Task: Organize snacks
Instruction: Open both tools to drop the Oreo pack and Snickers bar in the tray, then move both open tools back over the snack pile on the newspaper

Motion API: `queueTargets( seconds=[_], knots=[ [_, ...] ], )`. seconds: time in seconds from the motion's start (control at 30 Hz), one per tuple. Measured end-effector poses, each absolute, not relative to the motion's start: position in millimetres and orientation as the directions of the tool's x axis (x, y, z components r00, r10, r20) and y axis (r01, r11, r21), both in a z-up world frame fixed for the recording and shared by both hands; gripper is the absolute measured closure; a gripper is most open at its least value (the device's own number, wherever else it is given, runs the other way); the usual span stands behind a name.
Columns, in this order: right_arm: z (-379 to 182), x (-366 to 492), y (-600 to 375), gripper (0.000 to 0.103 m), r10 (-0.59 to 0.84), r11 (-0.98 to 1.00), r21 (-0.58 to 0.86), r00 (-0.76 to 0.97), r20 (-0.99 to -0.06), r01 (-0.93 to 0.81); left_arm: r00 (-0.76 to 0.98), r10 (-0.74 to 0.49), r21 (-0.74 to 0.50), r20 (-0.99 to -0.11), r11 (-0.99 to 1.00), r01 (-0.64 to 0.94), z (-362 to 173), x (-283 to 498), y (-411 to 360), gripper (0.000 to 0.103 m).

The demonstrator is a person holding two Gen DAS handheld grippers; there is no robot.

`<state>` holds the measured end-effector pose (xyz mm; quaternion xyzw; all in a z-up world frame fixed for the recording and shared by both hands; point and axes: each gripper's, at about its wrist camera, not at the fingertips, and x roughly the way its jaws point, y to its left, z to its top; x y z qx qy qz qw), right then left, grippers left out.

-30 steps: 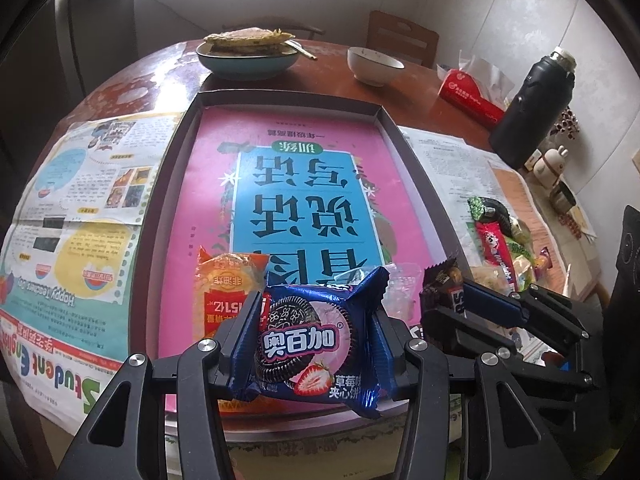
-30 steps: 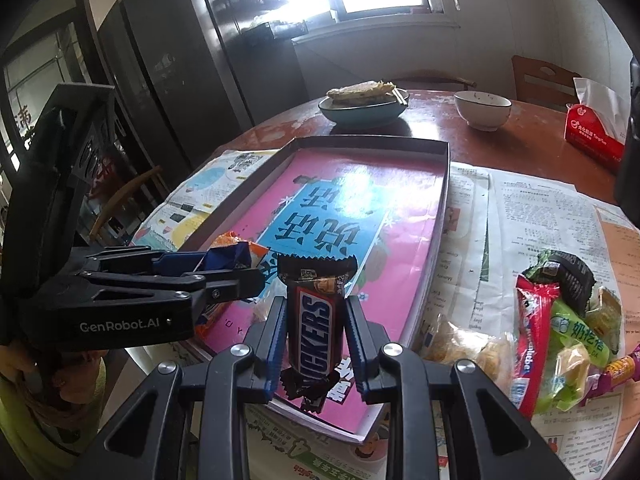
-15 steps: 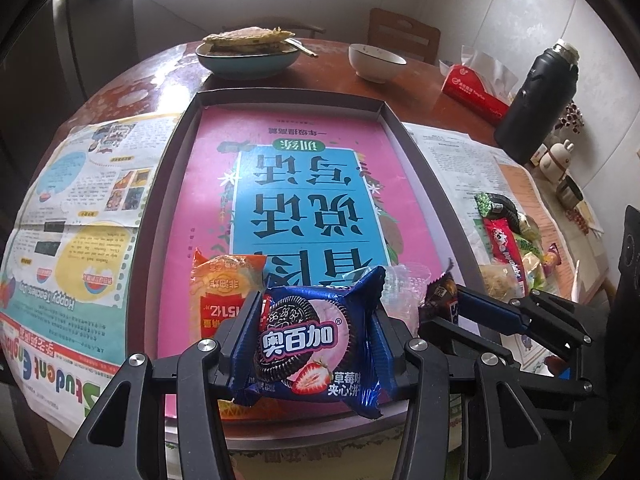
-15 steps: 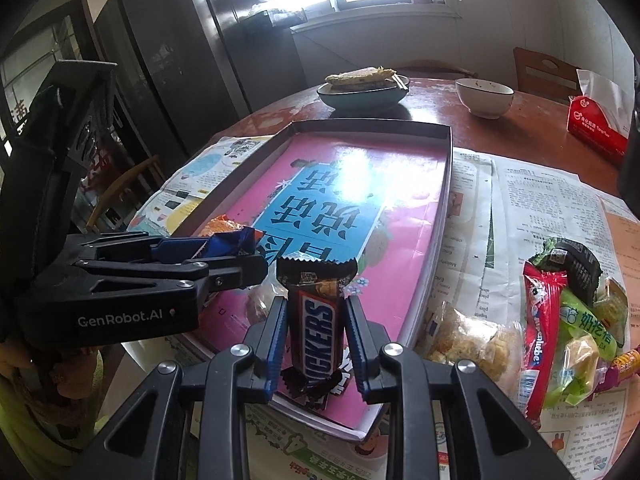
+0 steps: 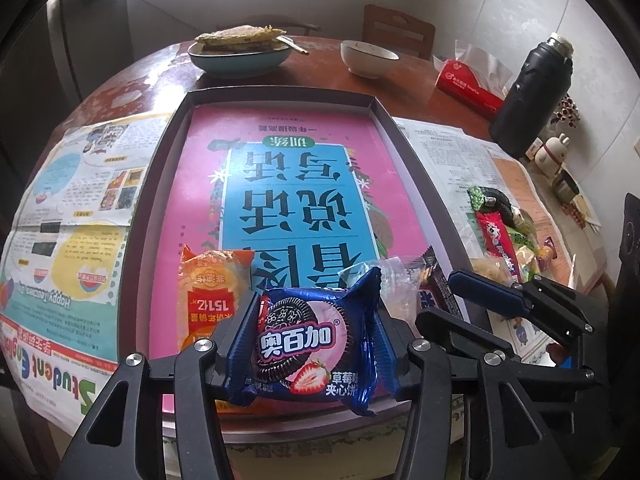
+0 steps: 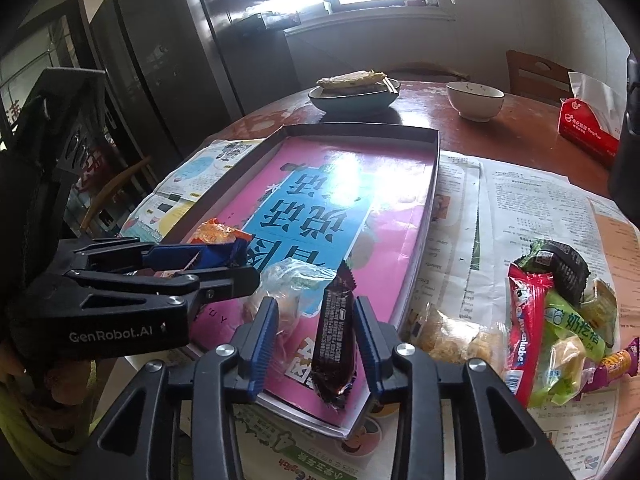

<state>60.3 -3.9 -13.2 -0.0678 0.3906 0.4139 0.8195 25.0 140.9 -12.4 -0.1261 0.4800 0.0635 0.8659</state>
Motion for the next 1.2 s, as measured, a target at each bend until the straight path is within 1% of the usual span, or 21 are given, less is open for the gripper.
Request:
queueTargets(
  seconds=[0.13,0.27,0.43,0.5,0.57,0.97,1.2],
  knots=[
    [-12.4,59.9,-4.2,0.064,0.626,0.646,0.21,0.353,-0.695,-0.733,0.531,-0.011,-0.156,-0.847,0.961,-0.229,-12.1,25.1,140.5,0.045],
    [-11.3,58.7,-4.5,0.064,0.628,0.644,0.206,0.356,-0.692,-0.736,0.534,-0.017,-0.163,-0.846,0.96,-0.227,-10.7,24.5,141.0,0.045],
    [-9.4,58.0,-6.1,0.059,0.63,0.645,0.206,0.36,-0.688,-0.736,0.547,-0.008,-0.161,-0.837,0.96,-0.231,-5.6,22.0,142.9,0.045],
    [-8.8,57.9,-6.5,0.058,0.63,0.647,0.205,0.363,-0.687,-0.735,0.552,-0.002,-0.158,-0.834,0.959,-0.234,-3.4,20.9,143.5,0.043],
    [-8.0,57.6,-7.3,0.056,0.631,0.647,0.203,0.367,-0.684,-0.734,0.555,0.004,-0.155,-0.832,0.958,-0.24,-1.9,20.0,144.5,0.035],
    [-0.5,55.6,-12.2,0.051,0.636,0.651,0.19,0.391,-0.665,-0.735,0.581,0.015,-0.154,-0.814,0.958,-0.241,7.4,16.6,141.9,0.027],
    [5.1,53.6,-15.7,0.046,0.635,0.658,0.18,0.411,-0.654,-0.731,0.596,0.023,-0.154,-0.803,0.958,-0.244,13.8,14.1,140.6,0.026]
  ],
)
